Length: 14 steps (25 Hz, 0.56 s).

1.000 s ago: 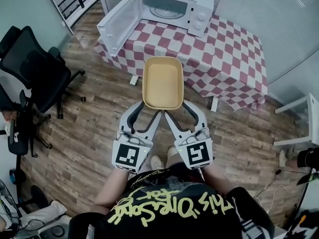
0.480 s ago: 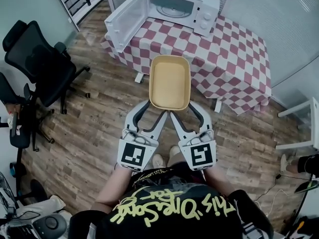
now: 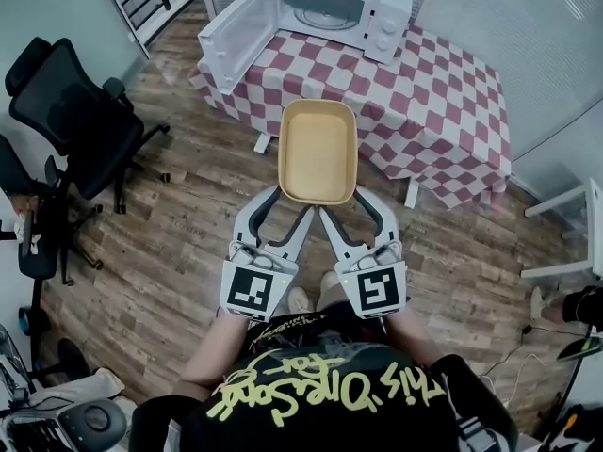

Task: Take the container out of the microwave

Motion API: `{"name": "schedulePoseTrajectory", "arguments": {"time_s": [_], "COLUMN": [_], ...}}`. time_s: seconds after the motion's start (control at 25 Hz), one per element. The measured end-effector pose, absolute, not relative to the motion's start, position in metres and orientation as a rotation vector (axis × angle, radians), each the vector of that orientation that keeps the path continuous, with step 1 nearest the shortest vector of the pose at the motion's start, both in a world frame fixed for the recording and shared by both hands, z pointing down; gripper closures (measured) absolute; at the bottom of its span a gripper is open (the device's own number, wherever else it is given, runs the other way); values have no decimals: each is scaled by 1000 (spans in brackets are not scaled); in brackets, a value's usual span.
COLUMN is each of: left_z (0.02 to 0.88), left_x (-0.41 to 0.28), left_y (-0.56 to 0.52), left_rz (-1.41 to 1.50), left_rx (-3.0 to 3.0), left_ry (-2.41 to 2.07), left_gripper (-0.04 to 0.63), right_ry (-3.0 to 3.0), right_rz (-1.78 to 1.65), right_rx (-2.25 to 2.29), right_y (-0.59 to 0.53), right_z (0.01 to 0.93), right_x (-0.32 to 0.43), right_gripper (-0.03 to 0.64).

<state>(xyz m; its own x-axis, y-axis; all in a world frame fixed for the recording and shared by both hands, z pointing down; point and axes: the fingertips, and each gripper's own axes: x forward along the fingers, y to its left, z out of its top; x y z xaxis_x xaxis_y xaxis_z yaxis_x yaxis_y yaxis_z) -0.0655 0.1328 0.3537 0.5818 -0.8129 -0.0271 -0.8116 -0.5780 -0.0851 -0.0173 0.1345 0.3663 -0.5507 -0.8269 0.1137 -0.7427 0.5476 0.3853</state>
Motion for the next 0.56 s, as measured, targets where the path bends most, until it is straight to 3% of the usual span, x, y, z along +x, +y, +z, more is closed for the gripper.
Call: {"name": "schedulePoseTrajectory", "arguments": {"time_s": [0.56], "left_z": [353], "left_x": [-70], "left_y": [143], "left_rz": [-21], "left_rx": [-2711], "left_ry": [1394], "left_gripper": [383], "right_ry": [-2507], "right_rz": [-431], "right_rx": [1321], "right_y": [145], "right_z": [366], "right_x": [-21], "right_gripper": [403]}}
